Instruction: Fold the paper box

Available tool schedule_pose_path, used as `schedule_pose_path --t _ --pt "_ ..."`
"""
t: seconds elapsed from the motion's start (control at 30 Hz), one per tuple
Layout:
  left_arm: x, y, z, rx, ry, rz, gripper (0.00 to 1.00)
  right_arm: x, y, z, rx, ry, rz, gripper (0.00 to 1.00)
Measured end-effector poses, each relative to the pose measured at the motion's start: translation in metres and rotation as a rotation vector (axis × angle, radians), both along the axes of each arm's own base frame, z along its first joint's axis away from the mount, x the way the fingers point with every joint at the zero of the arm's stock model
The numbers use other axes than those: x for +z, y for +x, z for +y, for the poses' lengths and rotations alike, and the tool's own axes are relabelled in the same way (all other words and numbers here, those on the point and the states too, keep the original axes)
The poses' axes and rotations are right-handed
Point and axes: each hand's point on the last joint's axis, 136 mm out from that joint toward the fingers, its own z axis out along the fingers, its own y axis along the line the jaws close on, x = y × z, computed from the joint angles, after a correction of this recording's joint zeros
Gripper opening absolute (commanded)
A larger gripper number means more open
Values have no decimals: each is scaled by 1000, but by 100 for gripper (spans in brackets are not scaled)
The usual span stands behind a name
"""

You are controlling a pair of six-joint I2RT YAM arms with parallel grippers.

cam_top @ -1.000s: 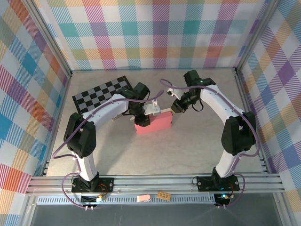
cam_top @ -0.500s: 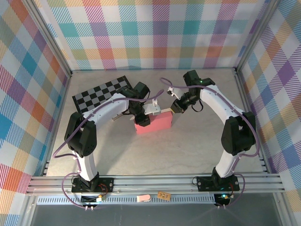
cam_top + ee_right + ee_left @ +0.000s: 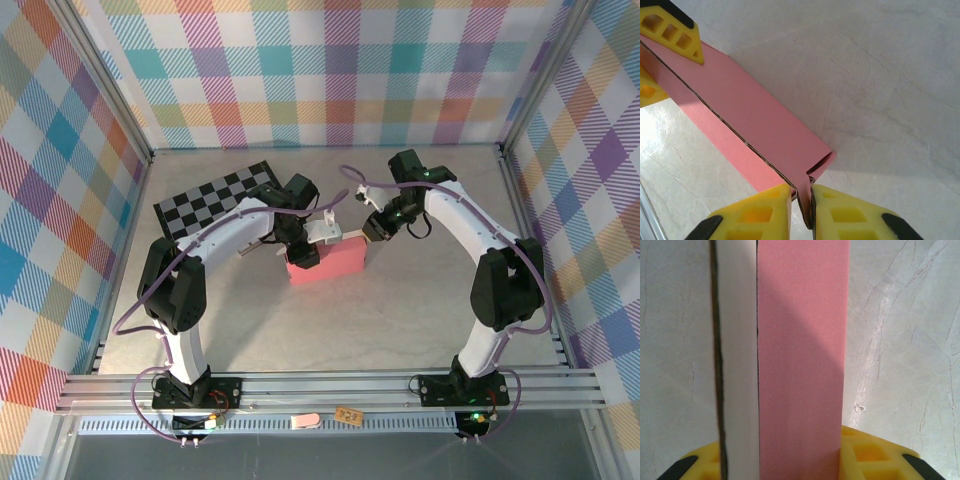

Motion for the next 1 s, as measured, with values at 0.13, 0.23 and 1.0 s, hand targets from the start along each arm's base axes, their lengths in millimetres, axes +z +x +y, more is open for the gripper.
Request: schedule_pose_path --t 0.13,0.23,1.0 --pt "0 0 0 2 0 1 29 -2 0 -2 -8 -9 3 12" --pt "0 0 0 3 -1 2 30 -2 0 -2 -11 -10 3 8" --pt "1 2 -4 56 -13 32 30 0 0 2 -331 26 34 0"
